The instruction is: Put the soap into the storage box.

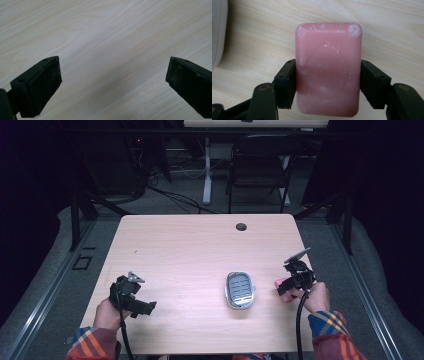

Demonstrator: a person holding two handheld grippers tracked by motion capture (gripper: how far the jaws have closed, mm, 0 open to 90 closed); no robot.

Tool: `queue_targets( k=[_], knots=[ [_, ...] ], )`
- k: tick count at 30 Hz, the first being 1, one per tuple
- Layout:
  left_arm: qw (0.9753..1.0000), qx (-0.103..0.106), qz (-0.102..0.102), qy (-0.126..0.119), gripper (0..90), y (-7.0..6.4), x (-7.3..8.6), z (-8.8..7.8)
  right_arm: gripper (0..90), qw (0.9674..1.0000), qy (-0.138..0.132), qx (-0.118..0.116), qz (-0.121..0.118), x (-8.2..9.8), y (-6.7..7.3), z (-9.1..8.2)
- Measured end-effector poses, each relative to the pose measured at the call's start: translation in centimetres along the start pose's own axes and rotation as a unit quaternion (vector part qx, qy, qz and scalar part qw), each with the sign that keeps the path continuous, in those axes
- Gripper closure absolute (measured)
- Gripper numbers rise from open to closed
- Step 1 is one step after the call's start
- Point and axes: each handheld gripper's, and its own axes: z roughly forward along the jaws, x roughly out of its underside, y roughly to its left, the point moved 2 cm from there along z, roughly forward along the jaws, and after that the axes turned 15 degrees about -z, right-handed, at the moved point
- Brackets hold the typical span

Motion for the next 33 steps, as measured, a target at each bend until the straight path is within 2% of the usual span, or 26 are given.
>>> queue_targets(
  k=[4,14,15,20,21,23,24,26,32,33],
  knots=[
    [1.0000,0.000,0.001,0.001,0.2,0.0,0.0,0.0,36.4,0.9998,0.010,-0.004,-0.017,-0.1,0.1,-0.3],
    [1.0000,-0.003,-0.002,0.000,0.1,0.1,0.0,0.0,36.4,0.9995,0.000,0.002,-0.033,-0.4,0.6,-1.3],
    [1.0000,-0.002,-0.002,-0.001,0.1,0.1,0.0,0.0,36.4,0.9996,-0.011,0.005,-0.026,-0.4,0.7,-1.2],
    [1.0000,-0.005,-0.005,0.001,0.1,0.3,0.2,0.0,36.5,0.9992,-0.007,0.006,-0.038,-0.5,0.8,-1.7],
    [1.0000,-0.006,-0.005,0.002,0.1,0.3,0.2,0.0,36.5,0.9988,0.003,0.007,-0.048,-0.6,0.7,-1.8],
    [1.0000,-0.007,-0.004,-0.002,0.1,0.2,0.2,-0.1,36.5,0.9986,0.007,0.011,-0.051,-0.7,0.8,-2.0],
    [1.0000,-0.005,-0.003,-0.001,0.1,0.2,0.2,-0.1,36.5,0.9990,0.001,0.012,-0.043,-0.8,1.0,-1.9],
    [1.0000,-0.007,-0.004,-0.003,0.1,0.2,0.2,-0.1,36.5,0.9983,0.011,0.009,-0.057,-1.0,1.0,-2.5],
    [1.0000,-0.006,-0.004,-0.003,0.1,0.3,0.2,-0.1,36.5,0.9980,0.004,0.009,-0.063,-1.5,1.3,-3.9],
    [1.0000,-0.005,-0.003,-0.002,0.1,0.3,0.2,-0.1,36.5,0.9983,-0.006,0.012,-0.057,-1.6,1.5,-4.0]
  ],
)
